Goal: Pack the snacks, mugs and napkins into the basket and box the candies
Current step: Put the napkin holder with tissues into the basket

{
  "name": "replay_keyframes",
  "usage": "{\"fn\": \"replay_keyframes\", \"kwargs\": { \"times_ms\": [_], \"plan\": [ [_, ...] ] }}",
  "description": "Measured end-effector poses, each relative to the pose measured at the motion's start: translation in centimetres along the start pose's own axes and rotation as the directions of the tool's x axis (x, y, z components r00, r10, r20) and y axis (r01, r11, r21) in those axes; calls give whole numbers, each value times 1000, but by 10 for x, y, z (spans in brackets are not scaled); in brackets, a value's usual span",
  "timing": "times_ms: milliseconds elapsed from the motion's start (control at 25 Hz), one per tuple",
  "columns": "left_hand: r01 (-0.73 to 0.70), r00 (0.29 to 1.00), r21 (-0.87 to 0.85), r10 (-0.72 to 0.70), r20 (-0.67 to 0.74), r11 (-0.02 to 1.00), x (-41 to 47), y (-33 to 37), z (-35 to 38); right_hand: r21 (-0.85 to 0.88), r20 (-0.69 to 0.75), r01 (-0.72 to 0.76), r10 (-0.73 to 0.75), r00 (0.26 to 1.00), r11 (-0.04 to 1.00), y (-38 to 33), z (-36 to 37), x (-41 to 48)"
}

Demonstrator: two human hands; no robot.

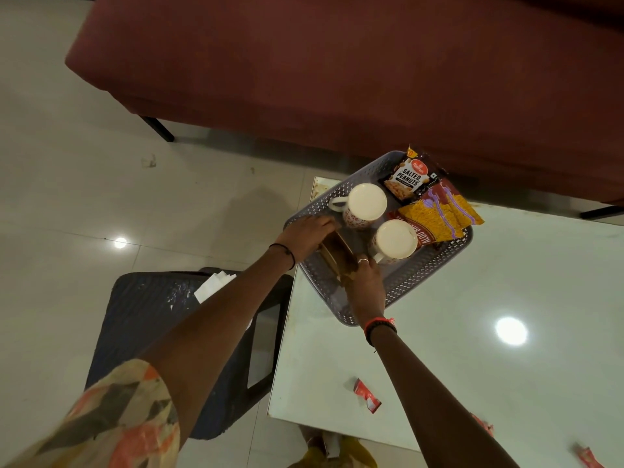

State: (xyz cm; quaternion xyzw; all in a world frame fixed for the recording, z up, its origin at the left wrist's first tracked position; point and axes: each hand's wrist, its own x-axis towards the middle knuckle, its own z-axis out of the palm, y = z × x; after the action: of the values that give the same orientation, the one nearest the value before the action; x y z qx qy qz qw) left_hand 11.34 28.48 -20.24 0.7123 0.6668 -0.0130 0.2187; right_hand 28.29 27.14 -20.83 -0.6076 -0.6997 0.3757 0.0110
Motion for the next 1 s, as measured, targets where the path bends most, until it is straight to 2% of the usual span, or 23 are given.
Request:
{"fn": "replay_keyframes", "kwargs": {
  "times_ms": [160, 280, 400, 560, 640, 720, 800, 880, 1000],
  "plan": [
    [33, 997, -67, -38, -72, 997, -14, -1, 2, 23, -4, -12, 12, 1000, 1000, -1, 0, -1],
    [129, 948, -356, -221, -230, 926, -40, -3, -3, 67, -51, -23, 26, 998, 998, -9, -5, -6],
    [221, 793, -624, -511, -332, 749, -81, -1, -2, 46, -161, 27, -19, 987, 999, -25, -10, -14],
    [409, 459, -715, -805, -376, 567, -144, -1, 21, 57, -244, 168, -150, 958, 984, -52, -10, -26],
    [546, 305, -735, -912, -274, 403, -169, -5, 40, 18, -224, 284, -273, 936, 959, -62, -3, -36],
    [672, 208, -702, -970, -128, 237, -187, -10, 60, 15, -142, 382, -376, 916, 924, -71, 9, -43],
    [737, 166, -667, -986, 17, 112, -198, -12, 76, 42, -12, 437, -437, 900, 899, -77, 29, -48],
    [739, 117, -674, -985, 128, 0, -202, -13, 84, 51, 125, 444, -447, 886, 895, -81, 54, -52],
    [726, 98, -687, -982, 160, -39, -202, -17, 86, 69, 335, 332, -335, 881, 941, -85, 89, -59]
  ]
}}
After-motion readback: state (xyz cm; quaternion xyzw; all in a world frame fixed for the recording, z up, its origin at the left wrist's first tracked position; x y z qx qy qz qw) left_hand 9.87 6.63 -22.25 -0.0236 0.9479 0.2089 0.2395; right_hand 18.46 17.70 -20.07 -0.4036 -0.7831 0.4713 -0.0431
